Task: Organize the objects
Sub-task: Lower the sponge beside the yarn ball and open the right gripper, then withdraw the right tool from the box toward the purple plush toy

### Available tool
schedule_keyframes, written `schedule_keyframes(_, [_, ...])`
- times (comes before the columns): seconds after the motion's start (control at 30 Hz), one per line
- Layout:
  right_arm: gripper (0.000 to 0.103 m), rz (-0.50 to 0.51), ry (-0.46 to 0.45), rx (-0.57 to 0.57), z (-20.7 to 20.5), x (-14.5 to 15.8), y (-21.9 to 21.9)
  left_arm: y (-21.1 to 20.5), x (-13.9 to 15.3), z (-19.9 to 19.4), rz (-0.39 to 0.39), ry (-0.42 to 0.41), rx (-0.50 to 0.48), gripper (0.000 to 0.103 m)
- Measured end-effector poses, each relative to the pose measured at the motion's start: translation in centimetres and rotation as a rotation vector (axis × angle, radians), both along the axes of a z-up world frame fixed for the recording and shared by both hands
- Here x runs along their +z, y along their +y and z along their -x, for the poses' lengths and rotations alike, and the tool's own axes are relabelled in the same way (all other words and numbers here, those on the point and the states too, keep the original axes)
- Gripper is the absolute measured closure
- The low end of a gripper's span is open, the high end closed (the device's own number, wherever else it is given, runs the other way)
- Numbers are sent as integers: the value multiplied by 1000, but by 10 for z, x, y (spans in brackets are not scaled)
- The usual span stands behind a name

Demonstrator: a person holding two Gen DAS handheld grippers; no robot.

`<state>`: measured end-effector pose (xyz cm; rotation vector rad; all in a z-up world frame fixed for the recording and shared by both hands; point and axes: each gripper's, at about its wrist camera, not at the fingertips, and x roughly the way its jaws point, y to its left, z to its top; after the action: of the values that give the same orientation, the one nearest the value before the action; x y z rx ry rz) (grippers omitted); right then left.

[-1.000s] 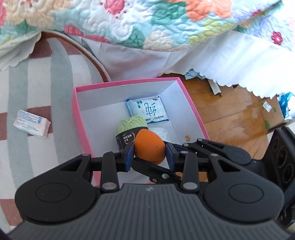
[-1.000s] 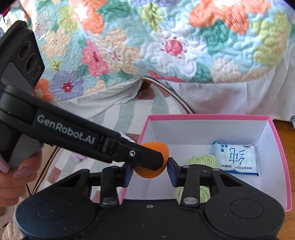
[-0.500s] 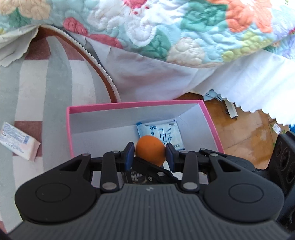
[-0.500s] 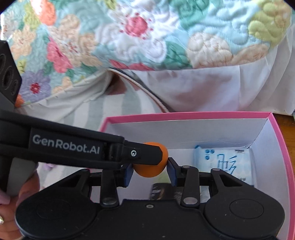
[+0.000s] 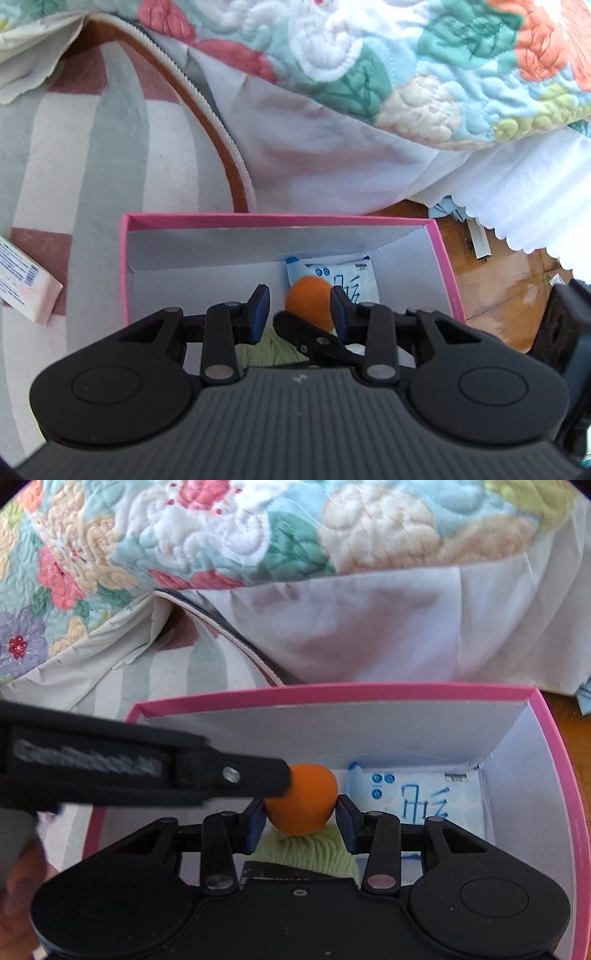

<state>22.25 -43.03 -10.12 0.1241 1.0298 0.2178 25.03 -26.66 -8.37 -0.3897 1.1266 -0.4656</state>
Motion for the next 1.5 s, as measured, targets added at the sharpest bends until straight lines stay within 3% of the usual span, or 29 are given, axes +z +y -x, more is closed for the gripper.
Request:
schedule_keyframes(0.33, [56, -64, -52, -72, 33, 7, -18, 13, 13, 20, -30, -16, -25, 70])
schedule_keyframes(0.7, [56, 5, -130, 10, 94, 64, 4, 44, 68, 71, -238, -70, -100, 69])
schedule_keyframes(0.8, [55, 31, -144, 18, 112, 81, 10, 58, 84, 87, -260, -74, -103, 69])
schedule_keyframes(0.97, [46, 52, -162, 39, 139, 106, 19, 83, 107, 115, -269, -88, -76, 67])
schedule_keyframes(1.1, [27, 79, -169, 49, 156, 122, 29, 106, 114, 136, -267, -68, -42, 62])
schedule_keyframes(1.27, [23, 116, -164, 58, 175, 136, 40, 129, 122, 159, -285, -61, -21, 55])
schedule_keyframes(1.5, [15, 89, -152, 70, 194, 150, 52, 148, 140, 182, -317, -76, -13, 44])
